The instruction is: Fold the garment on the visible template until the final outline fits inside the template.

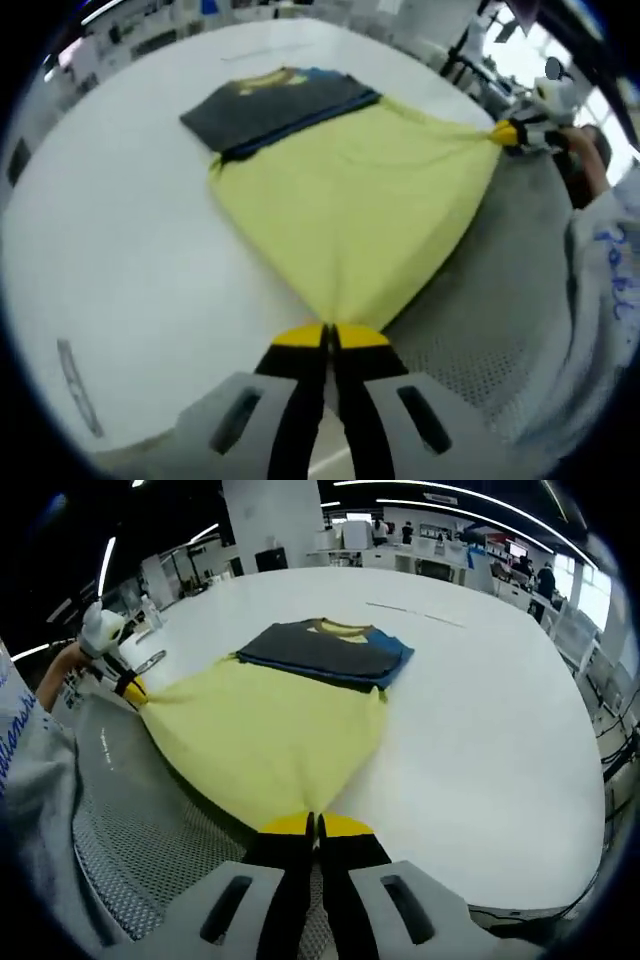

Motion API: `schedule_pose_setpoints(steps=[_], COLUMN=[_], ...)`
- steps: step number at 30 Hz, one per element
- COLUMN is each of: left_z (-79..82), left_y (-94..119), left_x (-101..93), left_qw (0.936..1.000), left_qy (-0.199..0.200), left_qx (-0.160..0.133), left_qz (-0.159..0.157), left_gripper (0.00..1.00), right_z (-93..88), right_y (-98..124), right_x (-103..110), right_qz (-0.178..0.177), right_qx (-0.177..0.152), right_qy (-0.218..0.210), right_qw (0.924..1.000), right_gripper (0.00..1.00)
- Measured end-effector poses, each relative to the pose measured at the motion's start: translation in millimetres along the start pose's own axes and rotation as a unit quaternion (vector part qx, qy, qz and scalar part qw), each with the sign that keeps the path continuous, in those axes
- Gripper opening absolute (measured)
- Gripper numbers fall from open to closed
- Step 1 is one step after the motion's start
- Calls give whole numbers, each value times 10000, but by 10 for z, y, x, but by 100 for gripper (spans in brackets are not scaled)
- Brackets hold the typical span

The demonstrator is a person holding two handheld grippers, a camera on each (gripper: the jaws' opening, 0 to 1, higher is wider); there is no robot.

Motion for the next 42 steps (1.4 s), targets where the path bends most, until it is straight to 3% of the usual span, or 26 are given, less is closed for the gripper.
schedule_pose_setpoints(steps=[7, 17, 24, 32, 42], left_z=[46, 69, 123, 130, 153], left_y=[170, 377, 547, 715, 1079], left_x=[-69, -120, -199, -231, -464], left_qw=[9999, 9999, 9994, 9991, 9978], left_qy=[-7, -127, -256, -146, -424], left_qx=[-148, -105, -221, -396, -488], left_qz=[-15, -16, 36, -30, -119], left_gripper=[0, 0, 0, 0, 0], right_z=[110, 146, 138, 223, 205], right_y=[130, 305, 437, 659, 923], right_x=[41, 149, 175, 230, 397], right_qz=[108, 344, 278, 232, 296], right_qx=[-165, -58, 79, -65, 141], right_qy=[43, 185, 433, 546, 772], right_qw=[9998, 9992, 9986, 9982, 9965], right_gripper=[3, 3, 3, 2, 2])
Point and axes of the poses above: the point that each gripper's makers call its tool centre point, and the gripper's own axes: y roughly backward along the fingers, x roughly to its left, z roughly out of its top, the point moved 4 cm from there along y, roughly backward along the fingers, and after that the axes turned 10 degrees about -y, right-handed, at the moved point
